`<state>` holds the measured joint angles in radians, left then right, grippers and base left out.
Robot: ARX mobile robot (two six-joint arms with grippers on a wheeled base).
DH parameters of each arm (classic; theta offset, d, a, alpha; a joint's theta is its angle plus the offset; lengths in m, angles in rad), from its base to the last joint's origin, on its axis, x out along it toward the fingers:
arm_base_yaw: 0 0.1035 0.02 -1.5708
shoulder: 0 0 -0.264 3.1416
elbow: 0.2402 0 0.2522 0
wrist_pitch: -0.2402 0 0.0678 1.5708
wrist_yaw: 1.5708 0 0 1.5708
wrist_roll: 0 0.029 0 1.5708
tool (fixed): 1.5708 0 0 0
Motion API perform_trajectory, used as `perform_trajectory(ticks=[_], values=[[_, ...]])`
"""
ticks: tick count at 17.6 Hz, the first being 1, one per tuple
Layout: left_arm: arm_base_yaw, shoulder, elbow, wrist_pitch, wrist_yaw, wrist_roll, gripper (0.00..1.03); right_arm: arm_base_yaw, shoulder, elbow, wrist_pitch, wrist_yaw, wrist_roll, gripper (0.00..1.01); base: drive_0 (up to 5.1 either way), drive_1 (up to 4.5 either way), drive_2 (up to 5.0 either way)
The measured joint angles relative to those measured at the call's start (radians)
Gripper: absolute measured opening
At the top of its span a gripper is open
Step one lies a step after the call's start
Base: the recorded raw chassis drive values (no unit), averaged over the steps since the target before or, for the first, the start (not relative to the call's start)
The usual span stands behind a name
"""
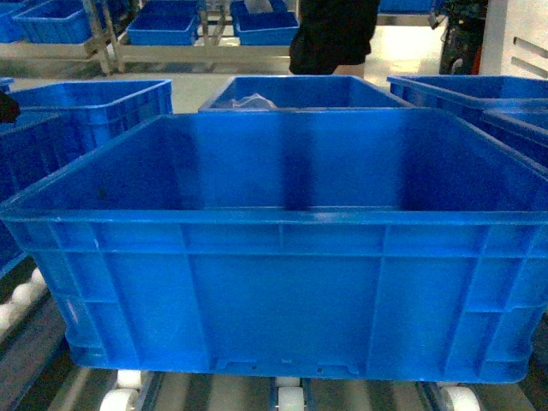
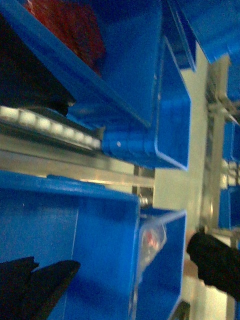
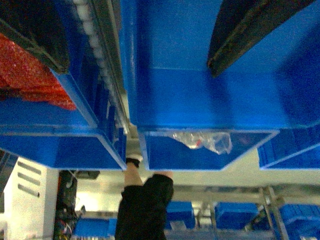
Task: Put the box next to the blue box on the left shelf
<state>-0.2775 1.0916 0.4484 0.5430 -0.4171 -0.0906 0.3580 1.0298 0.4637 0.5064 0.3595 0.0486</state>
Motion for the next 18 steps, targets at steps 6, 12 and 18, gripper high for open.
perform_trajectory(ticks=[6,12,18], values=[[0.142,-0.239,-0.276,0.126,0.277,0.073,0.12,-0.184,-0.253,-0.286,0.086,-0.179,-0.039,0.1,0.0,0.0,0.0],[0.283,-0.471,-0.381,0.001,0.403,0.076,0.02,-0.337,-0.467,-0.394,-0.023,-0.344,-0.043,0.02,0.0,0.0,0.0],[0.277,-0.608,-0.433,-0.071,0.417,0.076,0.02,-0.358,-0.6,-0.451,-0.071,-0.359,-0.043,0.02,0.0,0.0,0.0]])
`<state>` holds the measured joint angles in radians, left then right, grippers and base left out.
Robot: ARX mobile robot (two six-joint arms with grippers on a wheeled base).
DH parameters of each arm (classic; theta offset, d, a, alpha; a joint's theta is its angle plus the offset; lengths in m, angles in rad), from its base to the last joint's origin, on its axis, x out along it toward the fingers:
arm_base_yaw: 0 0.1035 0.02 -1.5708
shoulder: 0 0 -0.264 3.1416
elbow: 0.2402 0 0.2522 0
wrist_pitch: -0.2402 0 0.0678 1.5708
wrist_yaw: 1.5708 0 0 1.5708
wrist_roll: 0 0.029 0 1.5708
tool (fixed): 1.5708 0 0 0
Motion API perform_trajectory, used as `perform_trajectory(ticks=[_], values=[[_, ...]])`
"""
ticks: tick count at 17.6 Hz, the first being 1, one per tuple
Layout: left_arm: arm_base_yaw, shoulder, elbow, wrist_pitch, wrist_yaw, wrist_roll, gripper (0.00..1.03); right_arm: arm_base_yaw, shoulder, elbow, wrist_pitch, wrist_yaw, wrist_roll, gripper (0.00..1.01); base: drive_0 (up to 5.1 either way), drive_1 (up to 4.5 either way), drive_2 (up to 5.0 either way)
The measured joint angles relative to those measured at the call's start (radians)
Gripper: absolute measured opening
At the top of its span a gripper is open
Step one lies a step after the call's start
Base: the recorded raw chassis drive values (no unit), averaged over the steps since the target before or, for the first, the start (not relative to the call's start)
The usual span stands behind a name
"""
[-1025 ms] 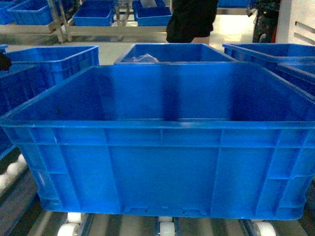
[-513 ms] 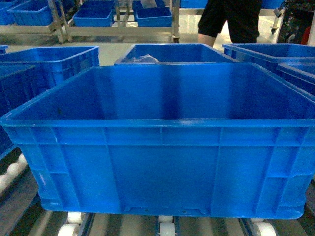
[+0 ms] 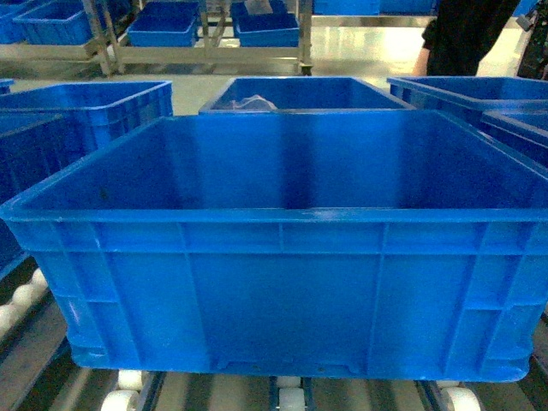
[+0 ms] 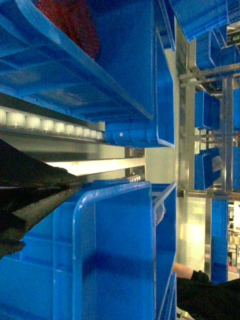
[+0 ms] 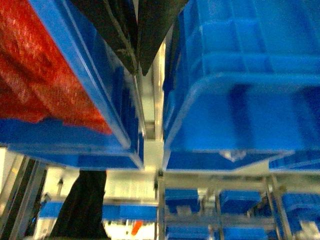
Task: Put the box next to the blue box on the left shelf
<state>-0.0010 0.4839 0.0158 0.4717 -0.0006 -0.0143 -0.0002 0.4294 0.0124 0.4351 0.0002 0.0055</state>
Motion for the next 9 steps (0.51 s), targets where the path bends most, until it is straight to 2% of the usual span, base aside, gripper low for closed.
perform_trajectory(ticks=[9], values=[[0.0,-0.217,0.0,-0.204,0.0,0.0,0.02,0.0,-0.19,0.0,-0.195,0.0,0.0,0.02,0.0,0.0,0.0]])
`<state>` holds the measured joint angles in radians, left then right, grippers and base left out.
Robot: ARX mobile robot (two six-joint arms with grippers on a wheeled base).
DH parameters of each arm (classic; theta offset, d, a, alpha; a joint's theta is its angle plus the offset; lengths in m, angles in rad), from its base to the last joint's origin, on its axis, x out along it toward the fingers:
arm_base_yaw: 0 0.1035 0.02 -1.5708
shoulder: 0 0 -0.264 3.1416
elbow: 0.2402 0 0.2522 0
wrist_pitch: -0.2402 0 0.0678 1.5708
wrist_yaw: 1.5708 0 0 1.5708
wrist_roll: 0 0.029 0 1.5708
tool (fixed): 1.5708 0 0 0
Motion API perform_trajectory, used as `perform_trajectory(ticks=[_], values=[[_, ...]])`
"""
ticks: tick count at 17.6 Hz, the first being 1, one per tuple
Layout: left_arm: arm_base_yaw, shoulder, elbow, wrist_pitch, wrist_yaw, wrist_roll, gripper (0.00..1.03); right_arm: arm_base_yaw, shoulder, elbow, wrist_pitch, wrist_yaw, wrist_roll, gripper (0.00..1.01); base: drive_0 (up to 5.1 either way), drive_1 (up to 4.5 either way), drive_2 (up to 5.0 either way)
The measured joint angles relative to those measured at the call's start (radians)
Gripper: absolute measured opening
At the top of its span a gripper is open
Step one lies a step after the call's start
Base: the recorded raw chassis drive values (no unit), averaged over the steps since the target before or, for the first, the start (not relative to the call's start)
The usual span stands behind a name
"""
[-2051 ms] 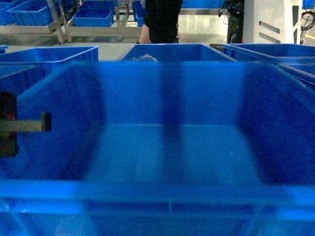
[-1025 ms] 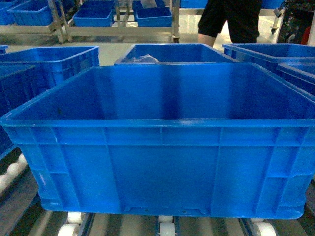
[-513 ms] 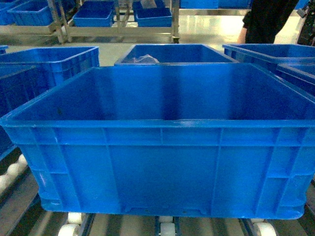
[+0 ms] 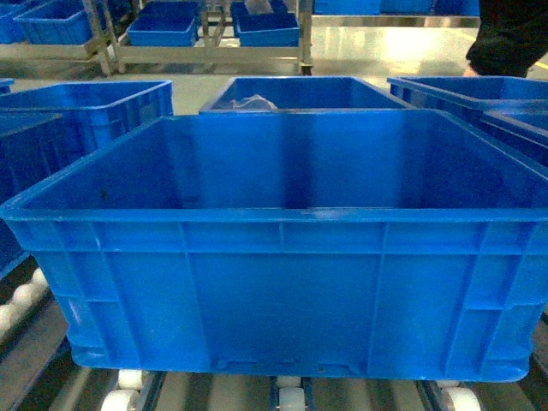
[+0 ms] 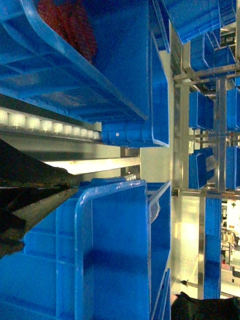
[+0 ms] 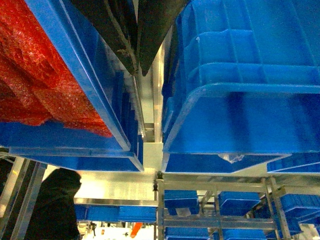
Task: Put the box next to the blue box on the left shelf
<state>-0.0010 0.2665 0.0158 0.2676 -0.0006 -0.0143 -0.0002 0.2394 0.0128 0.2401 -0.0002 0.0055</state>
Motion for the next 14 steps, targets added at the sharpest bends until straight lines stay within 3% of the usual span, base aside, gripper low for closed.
perform_trajectory(ticks=[5,6,7,8,14], values=[[0.0,-0.074,0.0,-0.076,0.0,0.0,0.02,0.0,-0.067,0.0,-0.069,0.0,0.0,0.02,0.0,0.0,0.0],[0.0,-0.085,0.0,-0.088,0.0,0.0,0.02,0.0,-0.103,0.0,-0.119,0.0,0.0,0.02,0.0,0.0,0.0],[0.0,-0.115,0.0,-0.128,-0.002,0.0,0.02,0.0,-0.218,0.0,-0.251,0.0,0.0,0.02,0.0,0.0,0.0],[0.0,-0.207,0.0,-0.264,0.004,0.0,0.02,0.0,-0.234,0.002,-0.225,0.0,0.0,0.02,0.0,0.0,0.0],[0.001,-0.256,0.0,-0.274,0.0,0.001,0.02,0.0,-0.235,0.0,-0.245,0.0,-0.001,0.02,0.0,0.0,0.0]])
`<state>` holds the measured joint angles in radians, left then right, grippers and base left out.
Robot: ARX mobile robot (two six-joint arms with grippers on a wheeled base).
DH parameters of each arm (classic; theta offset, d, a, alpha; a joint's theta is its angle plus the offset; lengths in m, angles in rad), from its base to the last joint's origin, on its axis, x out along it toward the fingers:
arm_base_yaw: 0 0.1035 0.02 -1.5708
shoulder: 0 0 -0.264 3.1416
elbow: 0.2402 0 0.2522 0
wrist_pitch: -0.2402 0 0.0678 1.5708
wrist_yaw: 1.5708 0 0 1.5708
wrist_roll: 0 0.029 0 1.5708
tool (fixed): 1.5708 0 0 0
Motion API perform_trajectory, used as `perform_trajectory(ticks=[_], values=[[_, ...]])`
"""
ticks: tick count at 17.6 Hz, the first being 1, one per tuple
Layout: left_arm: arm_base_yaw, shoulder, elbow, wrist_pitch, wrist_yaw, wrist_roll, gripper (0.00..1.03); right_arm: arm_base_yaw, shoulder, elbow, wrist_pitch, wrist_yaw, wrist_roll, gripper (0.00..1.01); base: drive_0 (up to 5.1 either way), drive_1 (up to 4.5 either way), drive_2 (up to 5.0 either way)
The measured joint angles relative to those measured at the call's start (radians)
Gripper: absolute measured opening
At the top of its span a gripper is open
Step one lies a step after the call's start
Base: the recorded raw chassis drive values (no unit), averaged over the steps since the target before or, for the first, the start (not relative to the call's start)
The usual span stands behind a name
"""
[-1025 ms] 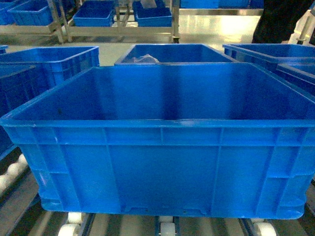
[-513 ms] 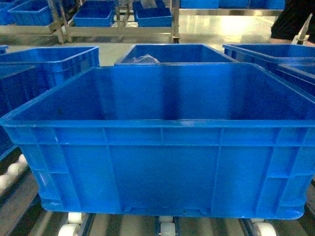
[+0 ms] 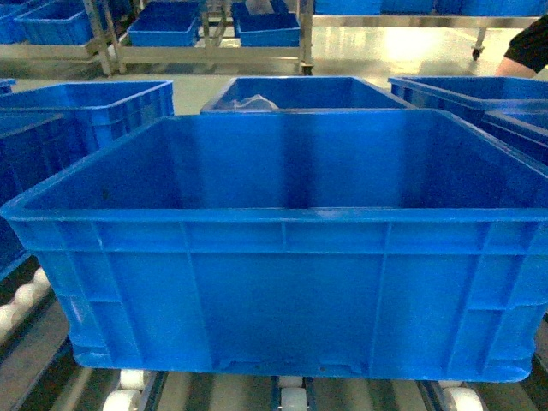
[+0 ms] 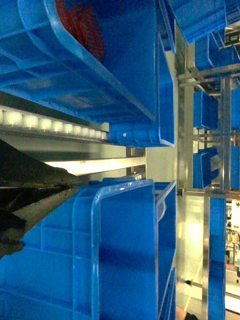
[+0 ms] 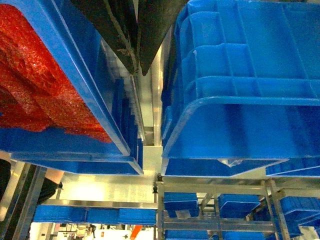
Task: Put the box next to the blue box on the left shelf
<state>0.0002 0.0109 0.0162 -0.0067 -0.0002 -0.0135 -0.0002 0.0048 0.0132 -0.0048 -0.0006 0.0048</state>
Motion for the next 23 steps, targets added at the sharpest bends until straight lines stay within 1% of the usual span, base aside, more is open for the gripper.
perform_trajectory(ticks=[2,3,5,7,8,9,11,12,13,14,23], values=[[0.0,0.0,0.0,0.001,0.0,0.0,0.02,0.0,0.0,0.0,0.0,0.0,-0.002,0.03,0.0,0.0,0.0],[0.0,0.0,0.0,0.0,0.0,0.0,0.02,0.0,0.0,0.0,0.0,0.0,-0.002,0.12,0.0,0.0,0.0],[0.0,0.0,0.0,0.001,0.0,0.0,0.19,0.0,0.0,0.0,0.0,0.0,-0.002,0.32,0.0,0.0,0.0],[0.0,0.0,0.0,0.0,0.0,0.0,0.43,0.0,0.0,0.0,0.0,0.0,-0.002,0.56,0.0,0.0,0.0],[0.0,0.0,0.0,0.0,0.0,0.0,0.52,0.0,0.0,0.0,0.0,0.0,-0.002,0.65,0.0,0.0,0.0],[0.0,0.0,0.0,0.0,0.0,0.0,0.56,0.0,0.0,0.0,0.0,0.0,-0.002,0.69,0.0,0.0,0.0],[0.0,0.0,0.0,0.001,0.0,0.0,0.8,0.0,0.0,0.0,0.0,0.0,-0.002,0.95,0.0,0.0,0.0],[0.0,0.0,0.0,0.0,0.0,0.0,0.92,0.0,0.0,0.0,0.0,0.0,-0.002,0.99,0.0,0.0,0.0],[0.0,0.0,0.0,0.0,0.0,0.002,0.99,0.0,0.0,0.0,0.0,0.0,-0.002,0.98,0.0,0.0,0.0],[0.0,0.0,0.0,0.0,0.0,0.002,0.98,0.0,0.0,0.0,0.0,0.0,-0.002,0.98,0.0,0.0,0.0],[0.0,0.0,0.0,0.0,0.0,0.003,0.98,0.0,0.0,0.0,0.0,0.0,-0.002,0.98,0.0,0.0,0.0]])
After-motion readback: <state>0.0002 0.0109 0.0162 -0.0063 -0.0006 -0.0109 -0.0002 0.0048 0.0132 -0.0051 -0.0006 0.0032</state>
